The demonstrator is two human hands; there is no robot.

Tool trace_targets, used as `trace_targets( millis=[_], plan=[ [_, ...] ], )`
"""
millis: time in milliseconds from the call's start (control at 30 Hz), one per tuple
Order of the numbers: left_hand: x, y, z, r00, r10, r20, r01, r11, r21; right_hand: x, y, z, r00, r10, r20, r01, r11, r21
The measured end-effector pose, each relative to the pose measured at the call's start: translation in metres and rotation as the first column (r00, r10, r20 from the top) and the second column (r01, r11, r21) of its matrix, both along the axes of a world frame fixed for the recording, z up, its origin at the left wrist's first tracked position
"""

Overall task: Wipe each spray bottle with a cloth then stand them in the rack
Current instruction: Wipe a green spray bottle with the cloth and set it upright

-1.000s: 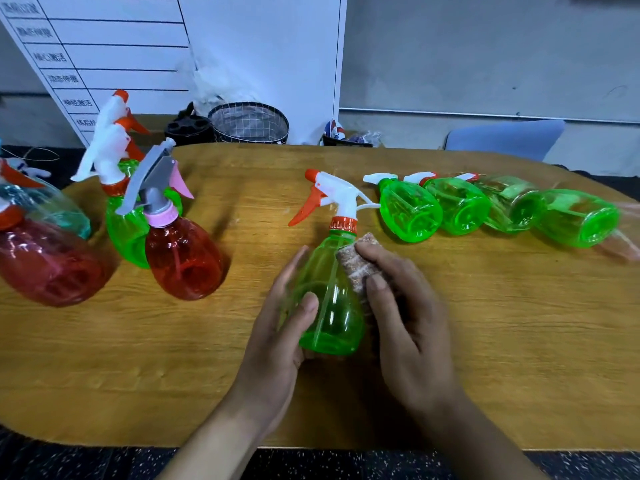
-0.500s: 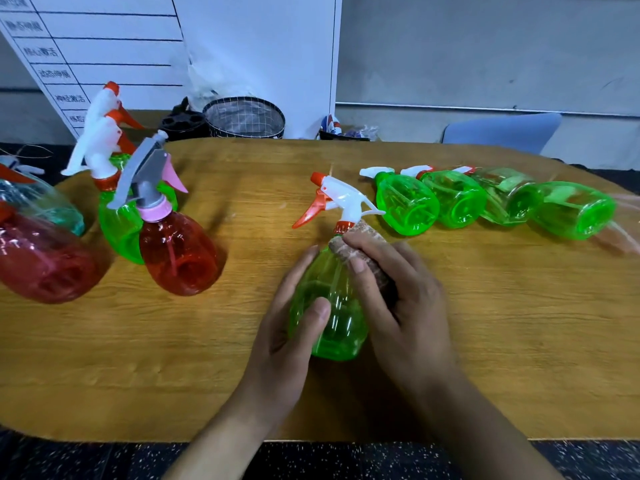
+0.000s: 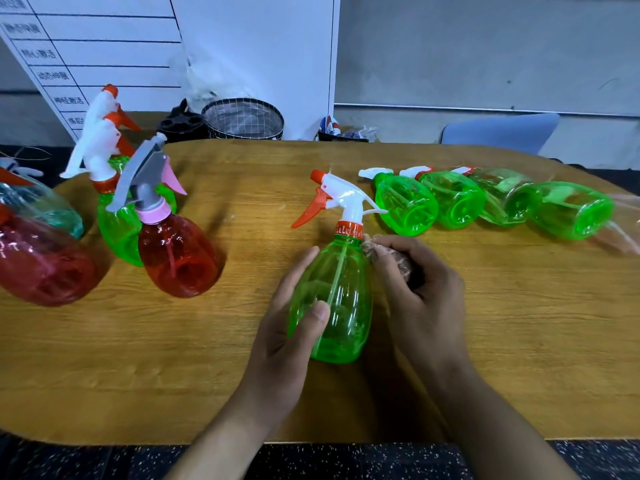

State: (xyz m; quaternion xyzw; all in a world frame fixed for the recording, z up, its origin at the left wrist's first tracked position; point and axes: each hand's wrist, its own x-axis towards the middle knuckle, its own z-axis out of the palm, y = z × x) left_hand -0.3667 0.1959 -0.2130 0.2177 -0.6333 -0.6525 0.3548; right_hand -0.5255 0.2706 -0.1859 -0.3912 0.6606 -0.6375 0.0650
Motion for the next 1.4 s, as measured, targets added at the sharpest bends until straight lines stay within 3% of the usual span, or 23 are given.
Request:
trace_targets(
  millis=[133,300,400,467,633,800,867,933,1033,1167,1267,1400],
  plan=[
    [0.000,0.001,0.000,1.000,0.005,0.007,-0.005,0.999,-0.039,0.005,0.001,0.009,0.996,0.064,-0.062,-0.071,0.991,-0.113],
    [-0.001,0.000,0.000,1.000,0.006,-0.007,-0.006,1.000,0.004,-0.007,-0.003,-0.002,1.000,0.013,-0.009,-0.012,0.995,0.101],
    [-0.001,0.000,0.001,1.000,0.011,0.016,-0.011,0.999,-0.032,-0.006,0.000,0.005,0.999,0.002,0.042,-0.001,0.999,-0.037],
    [-0.001,0.001,0.001,1.000,-0.005,0.018,0.005,1.000,-0.006,0.001,0.001,0.009,0.997,0.059,-0.050,-0.063,0.995,-0.078],
    [0.000,0.000,0.004,1.000,-0.010,-0.003,0.011,0.999,0.044,0.017,0.006,-0.005,0.926,0.130,-0.356,-0.087,0.987,0.136],
    [0.001,-0.002,0.009,0.999,0.012,-0.053,-0.008,0.996,0.092,0.036,0.022,-0.013,0.692,0.239,-0.682,-0.219,0.969,0.117],
    [0.001,-0.001,0.010,0.998,0.006,-0.057,0.000,0.994,0.108,0.040,0.027,-0.016,0.637,0.254,-0.727,-0.253,0.961,0.114],
    [0.002,-0.001,0.008,0.999,-0.011,-0.049,0.016,0.994,0.113,0.035,0.029,-0.011,0.717,0.209,-0.665,-0.231,0.971,0.057],
    [0.001,-0.001,0.005,0.999,-0.034,0.025,0.033,0.999,0.040,0.019,0.022,0.003,0.872,0.026,-0.489,-0.033,0.999,-0.007],
    [-0.003,0.001,0.001,0.993,-0.091,0.069,0.094,0.995,-0.035,0.012,0.009,0.003,0.925,-0.008,-0.381,0.053,0.993,0.108],
    [-0.002,0.000,0.004,0.995,-0.101,-0.004,0.101,0.994,0.044,0.025,0.012,0.001,0.839,0.044,-0.542,0.014,0.995,0.103],
    [-0.003,0.002,0.010,0.995,-0.061,-0.072,0.072,0.985,0.156,0.048,0.021,-0.012,0.639,0.168,-0.751,-0.137,0.985,0.103]
  ],
)
